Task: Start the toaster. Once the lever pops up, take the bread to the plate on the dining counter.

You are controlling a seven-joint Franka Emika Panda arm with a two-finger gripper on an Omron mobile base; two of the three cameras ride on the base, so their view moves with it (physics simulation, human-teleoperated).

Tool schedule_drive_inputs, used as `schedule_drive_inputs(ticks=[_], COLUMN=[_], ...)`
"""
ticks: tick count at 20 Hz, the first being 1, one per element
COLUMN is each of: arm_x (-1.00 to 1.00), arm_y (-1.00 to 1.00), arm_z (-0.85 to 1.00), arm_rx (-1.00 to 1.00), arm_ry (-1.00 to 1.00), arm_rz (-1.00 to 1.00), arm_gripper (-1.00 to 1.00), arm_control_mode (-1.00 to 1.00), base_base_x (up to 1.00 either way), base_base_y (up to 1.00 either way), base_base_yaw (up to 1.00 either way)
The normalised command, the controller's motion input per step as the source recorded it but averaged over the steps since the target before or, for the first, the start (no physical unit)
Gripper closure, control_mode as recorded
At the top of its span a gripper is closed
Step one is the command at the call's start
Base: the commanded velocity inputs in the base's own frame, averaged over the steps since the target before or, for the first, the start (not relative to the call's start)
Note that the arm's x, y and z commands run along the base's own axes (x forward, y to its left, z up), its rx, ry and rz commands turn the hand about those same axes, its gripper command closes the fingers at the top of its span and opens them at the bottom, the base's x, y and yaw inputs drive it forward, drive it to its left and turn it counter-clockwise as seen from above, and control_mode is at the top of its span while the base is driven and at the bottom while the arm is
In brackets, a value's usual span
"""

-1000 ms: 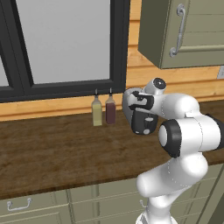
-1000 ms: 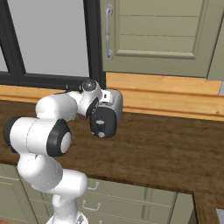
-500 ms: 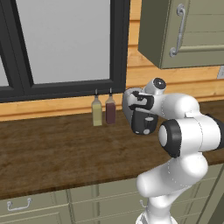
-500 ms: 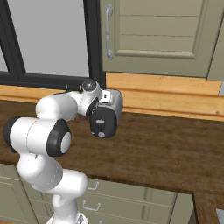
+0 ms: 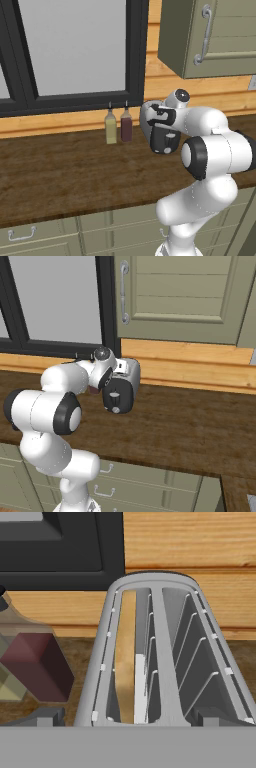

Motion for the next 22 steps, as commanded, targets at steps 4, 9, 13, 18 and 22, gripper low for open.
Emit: schedule_drive_inputs(ticks=[4, 9, 13, 18, 22], arm_x=[0.00, 0.00, 0.00, 0.00, 0.00], arm_y=[0.00, 0.00, 0.00, 0.00, 0.00], arm_z=[0.00, 0.00, 0.00, 0.00, 0.00], arm_rx=[0.00, 0.00, 0.00, 0.00, 0.00], arm_ry=[0.00, 0.00, 0.00, 0.00, 0.00], arm_rz=[0.00, 0.00, 0.00, 0.00, 0.00], arm_gripper=[-1.00, -1.00, -1.00, -1.00, -1.00], arm_control_mode=[-1.00, -1.00, -1.00, -1.00, -1.00], base_base_x=[0.00, 0.00, 0.00, 0.00, 0.00], base_base_y=[0.00, 0.00, 0.00, 0.00, 0.00], base_base_yaw=[0.00, 0.00, 0.00, 0.00, 0.00])
